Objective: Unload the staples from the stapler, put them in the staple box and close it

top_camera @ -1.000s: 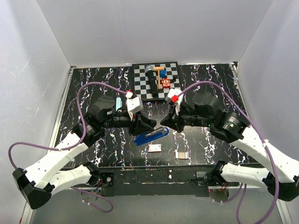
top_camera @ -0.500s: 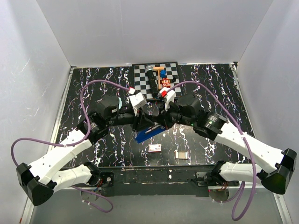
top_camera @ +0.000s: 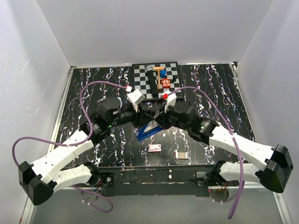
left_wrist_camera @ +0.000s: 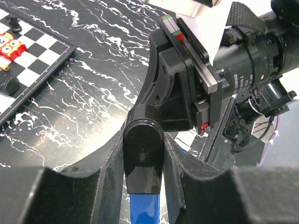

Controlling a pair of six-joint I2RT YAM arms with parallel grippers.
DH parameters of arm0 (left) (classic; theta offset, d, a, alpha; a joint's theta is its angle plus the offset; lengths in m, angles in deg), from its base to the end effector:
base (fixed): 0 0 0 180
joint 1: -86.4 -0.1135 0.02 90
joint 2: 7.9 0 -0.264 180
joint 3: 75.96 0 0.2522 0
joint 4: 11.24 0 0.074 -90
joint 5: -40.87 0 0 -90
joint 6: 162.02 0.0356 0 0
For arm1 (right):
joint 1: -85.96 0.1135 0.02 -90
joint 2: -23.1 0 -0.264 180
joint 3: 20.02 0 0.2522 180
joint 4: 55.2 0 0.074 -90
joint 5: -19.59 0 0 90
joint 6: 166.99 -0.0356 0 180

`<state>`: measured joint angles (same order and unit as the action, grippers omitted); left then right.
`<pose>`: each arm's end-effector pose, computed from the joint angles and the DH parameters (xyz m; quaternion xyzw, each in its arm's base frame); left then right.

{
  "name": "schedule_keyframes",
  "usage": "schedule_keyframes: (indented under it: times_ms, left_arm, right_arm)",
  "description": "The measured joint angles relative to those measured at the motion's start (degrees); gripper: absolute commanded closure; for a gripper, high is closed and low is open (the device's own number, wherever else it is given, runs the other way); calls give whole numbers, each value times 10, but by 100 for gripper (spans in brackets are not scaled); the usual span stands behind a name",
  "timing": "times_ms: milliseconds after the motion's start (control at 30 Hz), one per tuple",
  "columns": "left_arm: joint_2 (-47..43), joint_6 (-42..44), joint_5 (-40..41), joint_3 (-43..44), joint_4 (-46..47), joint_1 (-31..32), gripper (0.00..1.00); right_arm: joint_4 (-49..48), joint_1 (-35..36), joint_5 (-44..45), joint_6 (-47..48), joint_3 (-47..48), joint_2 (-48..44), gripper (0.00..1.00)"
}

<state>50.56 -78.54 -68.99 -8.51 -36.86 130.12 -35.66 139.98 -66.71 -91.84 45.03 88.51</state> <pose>0.1608 -0.1705 0.3471 0.3496 0.7158 -0.3750 0.4741 0.1577 0.2134 0.3147 -0.2568 0.7771 0.3028 0.4884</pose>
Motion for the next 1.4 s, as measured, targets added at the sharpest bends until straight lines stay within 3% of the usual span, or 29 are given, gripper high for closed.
schedule_keyframes:
  times_ms: [800, 1400]
  left_arm:
    - [23, -70, 159, -27, 103, 0, 100]
    - [47, -83, 271, -26, 187, 2, 100]
  right_arm:
    - [-212, -22, -5, -31, -60, 96, 99]
    - [-255, -26, -50, -68, -98, 155, 99]
